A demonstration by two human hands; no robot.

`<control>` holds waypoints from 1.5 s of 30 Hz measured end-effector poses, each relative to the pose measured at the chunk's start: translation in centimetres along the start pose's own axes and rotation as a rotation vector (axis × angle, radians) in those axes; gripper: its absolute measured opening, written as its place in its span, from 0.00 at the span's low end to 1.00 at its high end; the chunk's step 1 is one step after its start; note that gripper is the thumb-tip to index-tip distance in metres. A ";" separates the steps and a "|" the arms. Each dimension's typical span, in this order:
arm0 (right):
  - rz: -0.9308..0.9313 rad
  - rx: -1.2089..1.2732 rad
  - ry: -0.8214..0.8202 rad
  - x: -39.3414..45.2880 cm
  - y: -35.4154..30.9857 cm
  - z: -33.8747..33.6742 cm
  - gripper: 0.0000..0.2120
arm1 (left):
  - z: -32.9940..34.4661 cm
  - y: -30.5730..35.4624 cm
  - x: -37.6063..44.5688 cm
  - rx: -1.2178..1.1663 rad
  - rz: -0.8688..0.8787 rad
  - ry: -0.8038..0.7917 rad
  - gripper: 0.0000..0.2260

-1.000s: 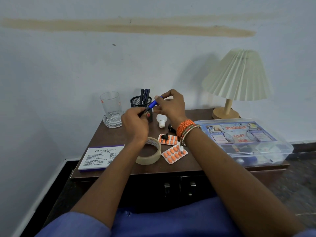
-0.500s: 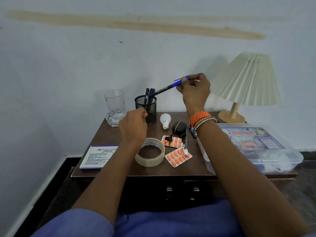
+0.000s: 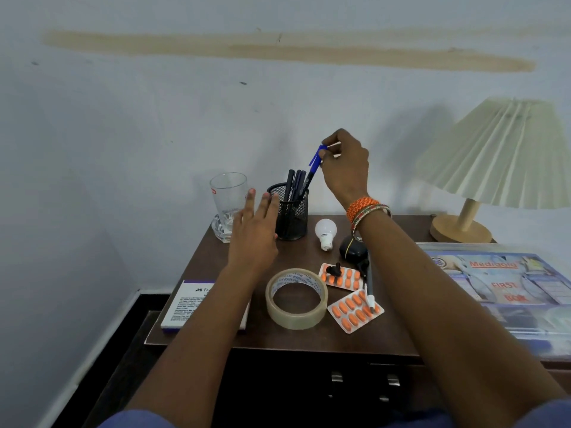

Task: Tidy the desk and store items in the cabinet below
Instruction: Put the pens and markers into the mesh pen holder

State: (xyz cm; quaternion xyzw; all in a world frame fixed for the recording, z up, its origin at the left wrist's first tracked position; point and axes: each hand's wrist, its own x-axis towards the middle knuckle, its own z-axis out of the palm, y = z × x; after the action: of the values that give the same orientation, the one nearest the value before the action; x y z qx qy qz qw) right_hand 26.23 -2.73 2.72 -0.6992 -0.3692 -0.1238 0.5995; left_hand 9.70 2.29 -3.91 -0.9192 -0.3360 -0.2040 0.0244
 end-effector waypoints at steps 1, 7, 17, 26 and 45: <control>0.017 -0.028 -0.013 0.0 0.2 0.3 0.05 | 0.2 0.0 0.1 0.002 0.018 -0.009 0.33; 0.153 -0.007 -0.072 0.7 1.2 2.1 0.06 | 1.2 -0.2 0.4 -0.064 -0.001 -0.013 0.34; 0.286 -0.029 -0.177 0.3 3.6 4.0 0.12 | 2.0 -0.9 0.1 -0.094 0.012 -0.062 0.35; 0.312 -0.037 -0.313 0.5 4.4 3.7 0.19 | 2.0 -1.0 0.0 -0.091 0.027 -0.074 0.34; 0.023 -0.202 -0.228 -0.2 -3.4 -4.3 0.17 | -1.4 0.6 -1.6 -0.357 0.090 -0.022 0.26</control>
State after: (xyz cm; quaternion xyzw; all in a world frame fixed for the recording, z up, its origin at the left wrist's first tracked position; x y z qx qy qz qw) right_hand 24.97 -6.77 6.18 -0.7699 -0.4122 -0.0734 0.4817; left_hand 8.45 0.60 -3.23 -0.9252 -0.2530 -0.2491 -0.1337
